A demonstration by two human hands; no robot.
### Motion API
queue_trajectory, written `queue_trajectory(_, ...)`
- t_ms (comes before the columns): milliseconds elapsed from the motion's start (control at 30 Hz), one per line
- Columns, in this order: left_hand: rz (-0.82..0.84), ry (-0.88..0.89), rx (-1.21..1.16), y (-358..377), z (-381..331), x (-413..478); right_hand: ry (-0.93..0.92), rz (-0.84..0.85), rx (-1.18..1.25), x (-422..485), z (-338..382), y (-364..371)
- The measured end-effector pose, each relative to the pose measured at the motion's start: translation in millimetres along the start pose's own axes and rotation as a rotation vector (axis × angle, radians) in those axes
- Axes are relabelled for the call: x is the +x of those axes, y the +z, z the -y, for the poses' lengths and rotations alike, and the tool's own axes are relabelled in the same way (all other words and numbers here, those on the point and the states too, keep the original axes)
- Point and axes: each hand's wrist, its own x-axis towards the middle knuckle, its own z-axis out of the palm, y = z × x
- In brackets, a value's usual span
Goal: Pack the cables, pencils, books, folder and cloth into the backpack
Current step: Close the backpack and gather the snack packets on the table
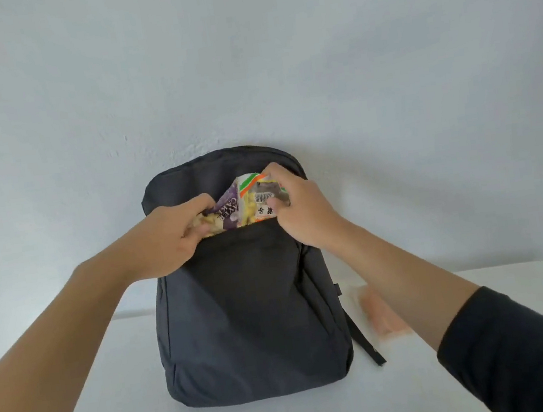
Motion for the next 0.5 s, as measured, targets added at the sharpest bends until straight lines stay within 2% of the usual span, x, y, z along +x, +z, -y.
queue_trajectory(100,0.147,-0.050,0.000,-8,5,1,-0.012,0.120,-0.091,-1,6,0)
queue_trajectory(233,0.207,-0.036,0.004,-3,-2,3,-0.108,0.107,-0.284,-5,9,13)
queue_trajectory(300,0.132,0.027,0.102,9,0,2,-0.151,0.021,-0.306,-9,-2,25)
queue_trajectory(400,-0.131,0.195,0.165,26,9,0,-0.226,-0.128,-0.313,-15,-15,33)
queue_trajectory(433,-0.179,0.225,0.170,30,10,-2,-0.246,-0.126,-0.328,-17,-18,33)
queue_trajectory(500,-0.242,0.258,0.206,39,10,-5,-0.231,-0.019,-0.391,-22,-17,32)
